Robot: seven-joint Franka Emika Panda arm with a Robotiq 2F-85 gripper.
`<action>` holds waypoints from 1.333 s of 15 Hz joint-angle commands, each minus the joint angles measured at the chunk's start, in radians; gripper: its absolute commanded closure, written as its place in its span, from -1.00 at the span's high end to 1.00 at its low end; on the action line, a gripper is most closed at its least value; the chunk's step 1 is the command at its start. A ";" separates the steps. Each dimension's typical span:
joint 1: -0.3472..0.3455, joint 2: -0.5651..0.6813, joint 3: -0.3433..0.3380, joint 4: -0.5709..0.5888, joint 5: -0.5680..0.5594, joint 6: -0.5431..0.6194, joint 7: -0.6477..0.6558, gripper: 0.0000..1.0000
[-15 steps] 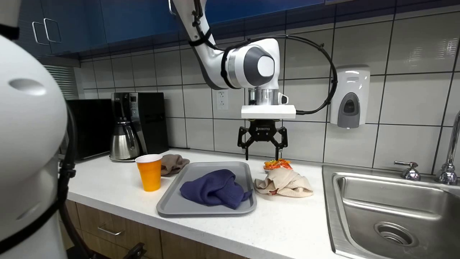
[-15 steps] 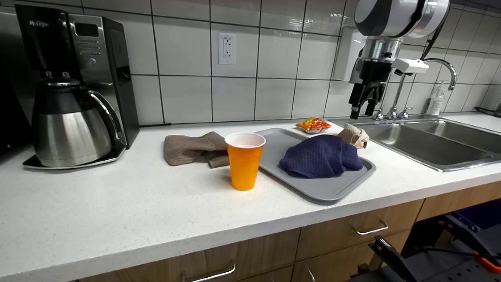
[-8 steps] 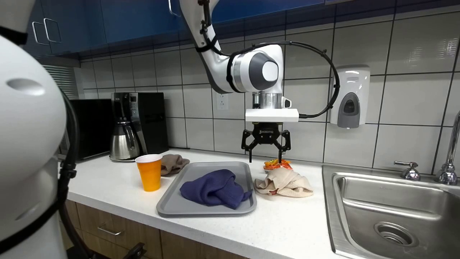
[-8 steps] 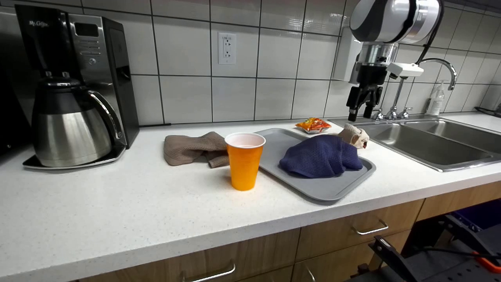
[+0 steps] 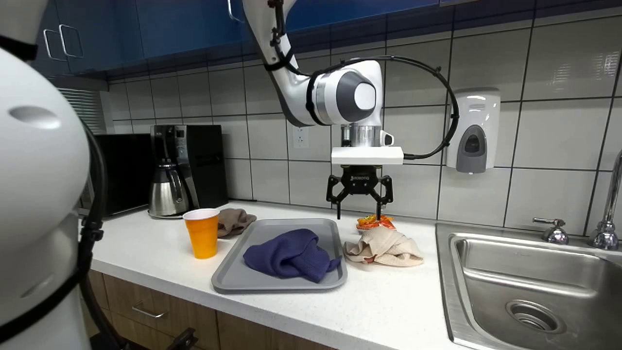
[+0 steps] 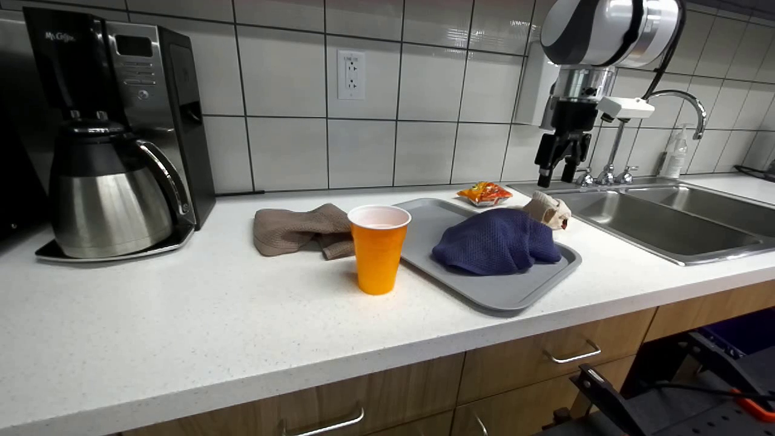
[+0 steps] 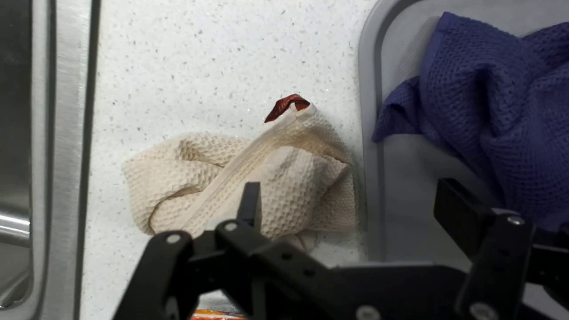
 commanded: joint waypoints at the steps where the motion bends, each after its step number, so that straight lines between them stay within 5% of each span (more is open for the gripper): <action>1: -0.014 0.005 0.018 0.014 -0.014 0.029 0.083 1.00; 20: -0.045 0.222 0.001 0.212 -0.061 0.093 0.361 1.00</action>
